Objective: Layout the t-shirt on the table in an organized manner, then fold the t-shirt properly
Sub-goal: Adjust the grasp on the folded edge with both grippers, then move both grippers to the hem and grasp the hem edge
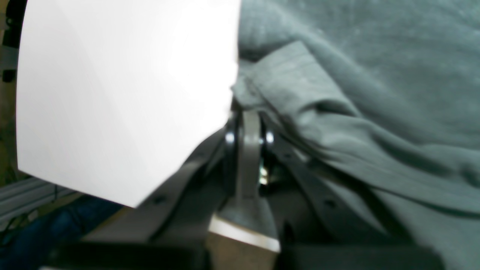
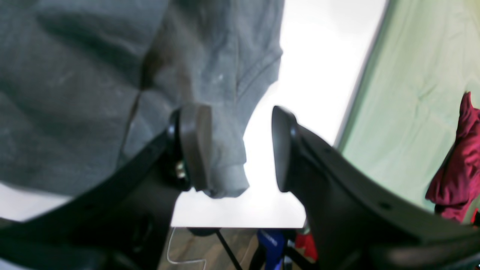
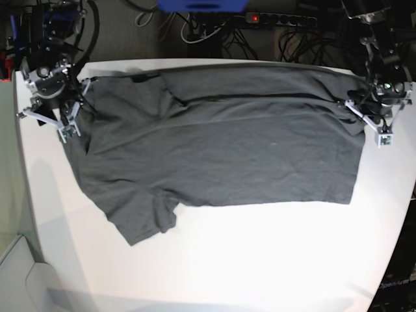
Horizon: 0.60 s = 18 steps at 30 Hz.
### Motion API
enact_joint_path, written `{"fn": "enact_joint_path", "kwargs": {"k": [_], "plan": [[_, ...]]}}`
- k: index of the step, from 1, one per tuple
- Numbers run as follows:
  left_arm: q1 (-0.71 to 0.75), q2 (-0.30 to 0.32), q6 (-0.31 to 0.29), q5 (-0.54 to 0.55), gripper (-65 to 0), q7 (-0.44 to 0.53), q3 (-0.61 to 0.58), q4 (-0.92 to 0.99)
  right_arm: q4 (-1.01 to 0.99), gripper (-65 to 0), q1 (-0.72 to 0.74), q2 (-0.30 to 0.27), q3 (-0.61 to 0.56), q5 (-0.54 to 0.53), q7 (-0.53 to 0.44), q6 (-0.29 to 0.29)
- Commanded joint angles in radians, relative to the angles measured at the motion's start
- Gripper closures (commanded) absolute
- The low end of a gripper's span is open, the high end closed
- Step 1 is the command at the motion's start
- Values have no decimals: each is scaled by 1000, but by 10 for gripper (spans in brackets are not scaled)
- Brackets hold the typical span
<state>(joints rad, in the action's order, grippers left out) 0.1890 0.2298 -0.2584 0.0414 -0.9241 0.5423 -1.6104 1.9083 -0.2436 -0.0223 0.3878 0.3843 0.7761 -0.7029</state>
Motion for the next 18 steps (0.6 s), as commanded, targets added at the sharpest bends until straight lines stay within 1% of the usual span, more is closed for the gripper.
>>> {"fn": "enact_joint_path", "kwargs": {"k": [1,5,7,9,13,14,15,16,18], "plan": [[-4,13,5,-7,-22,12,5,6,15,-271,7,-12,3,0,-10,5],[-7,16,5,-7,-22,20,6,22,20,-274,37,-15,4,3,-10,5],[-7,32,5,2,-22,7,48,0,23,-274,57,-26,4,3,-10,5],[-10,32,5,2,-22,3,88,-35,23,-275,83,-35,4,3,-10,5],[-50,46,3,2,-29,-59,146,-101,20,-275,157,-44,4,5,-10,5],[-64,50,3,2,-41,-77,150,-112,17,-275,181,-47,4,5,-8,5],[-78,56,3,2,-72,-99,152,-115,10,-275,208,-49,4,5,-8,5],[-95,56,3,2,-117,-109,147,-115,-6,-275,232,-47,3,5,-8,5],[-141,56,3,2,-240,-117,146,-115,-66,-275,304,-47,-2,5,-8,5]]}}
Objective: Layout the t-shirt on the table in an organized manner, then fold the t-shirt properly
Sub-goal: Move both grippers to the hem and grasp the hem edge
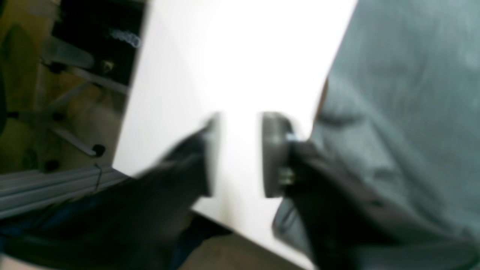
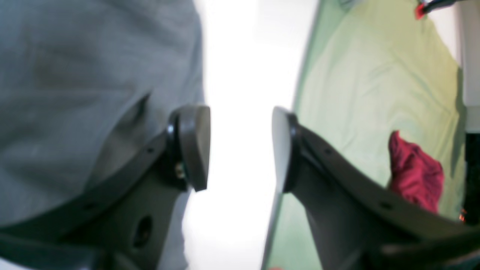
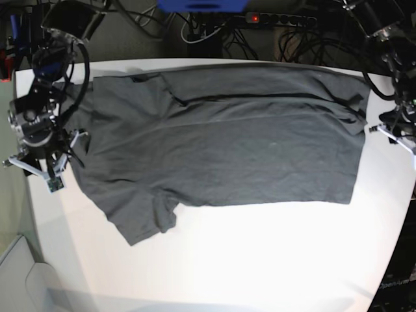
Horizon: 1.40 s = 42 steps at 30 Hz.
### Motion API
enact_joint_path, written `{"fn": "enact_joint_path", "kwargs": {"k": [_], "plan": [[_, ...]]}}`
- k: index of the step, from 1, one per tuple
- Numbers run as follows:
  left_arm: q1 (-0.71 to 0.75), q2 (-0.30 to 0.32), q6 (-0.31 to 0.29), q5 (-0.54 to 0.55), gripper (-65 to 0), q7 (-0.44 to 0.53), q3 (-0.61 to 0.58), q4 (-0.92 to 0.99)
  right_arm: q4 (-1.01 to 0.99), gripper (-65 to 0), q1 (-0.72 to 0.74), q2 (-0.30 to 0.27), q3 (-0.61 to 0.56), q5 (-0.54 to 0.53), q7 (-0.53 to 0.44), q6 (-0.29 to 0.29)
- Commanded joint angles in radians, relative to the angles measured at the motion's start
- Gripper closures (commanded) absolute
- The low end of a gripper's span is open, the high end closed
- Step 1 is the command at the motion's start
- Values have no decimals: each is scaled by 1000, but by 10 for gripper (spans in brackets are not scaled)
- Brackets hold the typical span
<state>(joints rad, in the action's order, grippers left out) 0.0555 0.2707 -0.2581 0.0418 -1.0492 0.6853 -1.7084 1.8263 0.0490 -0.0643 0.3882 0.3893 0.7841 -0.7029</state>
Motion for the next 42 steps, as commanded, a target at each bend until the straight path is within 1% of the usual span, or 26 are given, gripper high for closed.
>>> {"fn": "enact_joint_path", "kwargs": {"k": [1,2,4,7,9,12,17,20,24,27,30,36,38,42], "plan": [[-29,14,3,2,-305,14,0,-15,-24,-275,53,-4,-2,0,-16,5],[-56,9,3,2,-362,16,-9,-6,-75,-275,93,-6,-2,0,-16,5],[-118,8,3,2,-446,11,-52,29,-181,-275,163,-9,-2,0,-16,5],[-207,8,4,-1,-548,5,-117,103,-377,-275,286,-30,-2,0,-16,5],[-251,6,6,-6,-596,11,-144,150,-495,-275,358,-39,-2,0,-18,5],[-308,6,9,-7,-642,14,-169,224,-678,-275,447,-56,-2,1,-22,5],[-386,12,7,-7,-650,16,-169,319,-868,-276,544,-76,-2,-6,-30,5],[-418,12,7,-9,-650,16,-171,354,-929,-276,561,-76,-1,-3,-90,5],[-428,14,9,-9,-650,27,-171,368,-939,-276,535,-76,-1,-2,-133,5],[-426,14,10,-9,-650,71,-172,368,-939,-276,523,-76,-1,-2,-134,5],[-425,12,10,-9,-650,80,-172,368,-939,-279,526,-95,2,-2,-134,5],[-421,8,10,-9,-650,82,-172,368,-939,-365,524,-114,-1,-2,-134,5],[-421,6,10,-9,-650,82,-172,368,-939,-377,521,-114,1,-2,-134,5],[-421,6,10,-9,-650,83,-172,370,-939,-379,495,-113,-1,-5,-150,5]]}}
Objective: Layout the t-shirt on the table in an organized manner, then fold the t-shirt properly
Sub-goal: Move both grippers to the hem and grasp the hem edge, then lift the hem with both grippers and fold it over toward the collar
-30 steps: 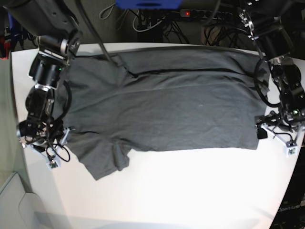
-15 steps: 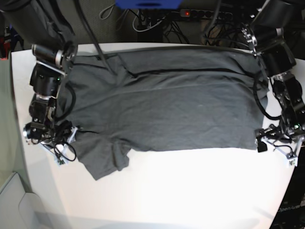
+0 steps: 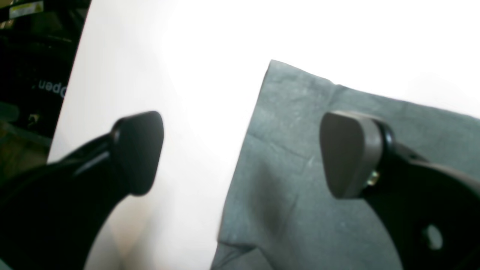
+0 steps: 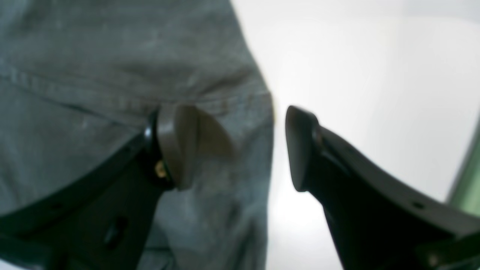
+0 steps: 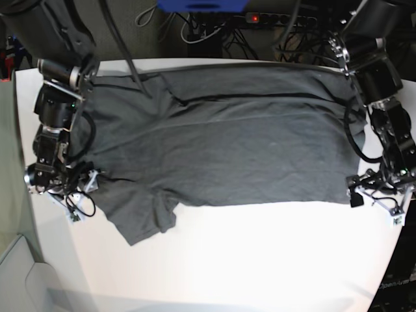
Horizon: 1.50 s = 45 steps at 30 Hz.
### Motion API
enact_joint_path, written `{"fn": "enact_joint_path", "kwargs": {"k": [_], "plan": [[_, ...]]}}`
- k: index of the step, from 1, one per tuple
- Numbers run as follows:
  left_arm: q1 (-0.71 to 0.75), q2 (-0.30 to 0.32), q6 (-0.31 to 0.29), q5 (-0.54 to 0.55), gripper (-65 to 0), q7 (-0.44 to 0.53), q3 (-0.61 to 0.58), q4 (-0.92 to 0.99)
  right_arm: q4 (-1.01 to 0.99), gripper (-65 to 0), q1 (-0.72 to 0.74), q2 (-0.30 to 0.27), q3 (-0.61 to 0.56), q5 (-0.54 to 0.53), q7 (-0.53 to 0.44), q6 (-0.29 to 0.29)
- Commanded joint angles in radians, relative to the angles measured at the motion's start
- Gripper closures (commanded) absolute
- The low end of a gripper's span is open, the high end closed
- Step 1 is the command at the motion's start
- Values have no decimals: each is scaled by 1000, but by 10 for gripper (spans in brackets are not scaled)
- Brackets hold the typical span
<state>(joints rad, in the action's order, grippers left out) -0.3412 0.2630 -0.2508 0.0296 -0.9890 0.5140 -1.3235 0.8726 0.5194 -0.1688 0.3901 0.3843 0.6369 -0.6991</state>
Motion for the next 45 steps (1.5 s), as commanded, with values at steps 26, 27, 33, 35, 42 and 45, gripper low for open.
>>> {"fn": "enact_joint_path", "kwargs": {"k": [26,27,33,35,42,45], "plan": [[-195,22,6,3,-650,307,-119,523,-148,0,2,-18,-6,3,-73,1],[-195,22,6,3,-650,341,-119,549,-148,0,2,-19,-6,3,-73,1],[-203,23,6,3,-650,483,-119,707,-148,0,3,-25,-6,3,-73,1],[-203,23,6,3,-648,525,-120,758,-148,0,3,-25,-6,3,-73,1],[-203,23,5,3,-238,554,-120,803,-148,0,5,-25,-6,3,-73,1],[-203,23,6,3,0,552,-119,804,-148,0,5,-25,-6,3,-73,1]]}}
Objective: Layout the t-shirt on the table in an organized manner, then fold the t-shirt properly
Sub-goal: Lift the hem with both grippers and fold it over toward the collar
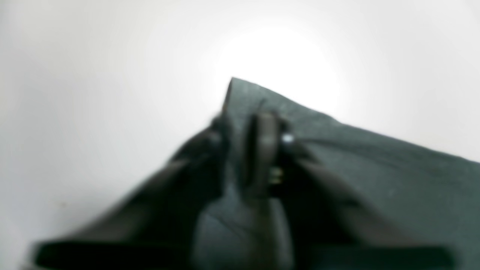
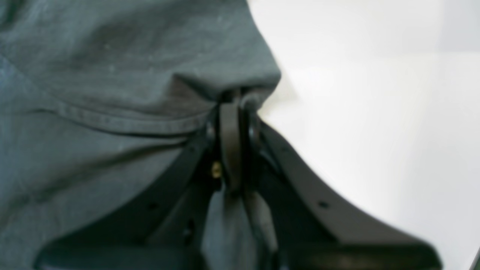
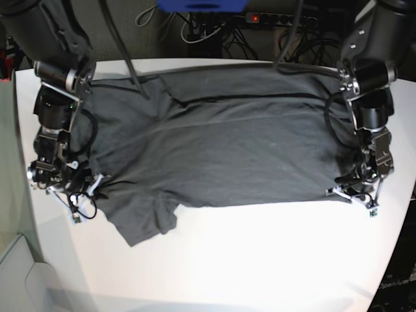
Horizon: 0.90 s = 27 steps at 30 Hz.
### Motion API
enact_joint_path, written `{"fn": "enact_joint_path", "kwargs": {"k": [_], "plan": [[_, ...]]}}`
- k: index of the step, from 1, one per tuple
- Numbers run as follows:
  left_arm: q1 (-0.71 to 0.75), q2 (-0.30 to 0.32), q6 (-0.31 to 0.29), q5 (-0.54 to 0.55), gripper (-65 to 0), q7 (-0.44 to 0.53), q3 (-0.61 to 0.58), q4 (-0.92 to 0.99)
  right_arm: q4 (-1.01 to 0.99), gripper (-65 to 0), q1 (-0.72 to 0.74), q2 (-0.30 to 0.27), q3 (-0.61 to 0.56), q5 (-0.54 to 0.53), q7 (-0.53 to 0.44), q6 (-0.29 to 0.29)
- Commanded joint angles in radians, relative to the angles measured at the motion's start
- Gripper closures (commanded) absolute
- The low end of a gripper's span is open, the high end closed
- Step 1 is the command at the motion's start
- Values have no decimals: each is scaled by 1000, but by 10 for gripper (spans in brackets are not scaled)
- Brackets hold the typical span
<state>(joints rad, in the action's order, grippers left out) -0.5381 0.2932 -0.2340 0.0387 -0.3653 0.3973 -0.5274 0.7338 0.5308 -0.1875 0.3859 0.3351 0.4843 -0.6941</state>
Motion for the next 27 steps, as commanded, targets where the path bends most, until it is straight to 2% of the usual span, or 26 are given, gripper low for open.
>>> {"fn": "enact_joint_path", "kwargs": {"k": [1,3,5,7,10,14,20,27], "plan": [[-6,-7,-11,-6,0,-73,-2,8,-9,0,-7,-7,-2,52,80,-4],[-6,-7,-11,-6,-23,-73,-2,8,-9,0,-7,-7,-2,52,80,-4],[-6,-7,-11,-6,0,-77,4,-1,-9,0,-7,-13,-2,52,80,-4],[-6,-5,-11,2,-3,-108,5,-12,-7,0,-2,-14,-2,52,80,-4],[6,-10,-11,3,-3,-182,7,-138,16,0,9,-16,5,46,80,-4],[65,-18,-11,3,-3,-308,7,-363,189,0,-39,-10,6,46,83,-4],[108,-30,-12,3,-3,-440,9,-564,396,0,-110,24,6,45,126,-4],[164,-30,-15,3,-3,-518,9,-719,622,0,-185,67,6,46,196,-4]]}}
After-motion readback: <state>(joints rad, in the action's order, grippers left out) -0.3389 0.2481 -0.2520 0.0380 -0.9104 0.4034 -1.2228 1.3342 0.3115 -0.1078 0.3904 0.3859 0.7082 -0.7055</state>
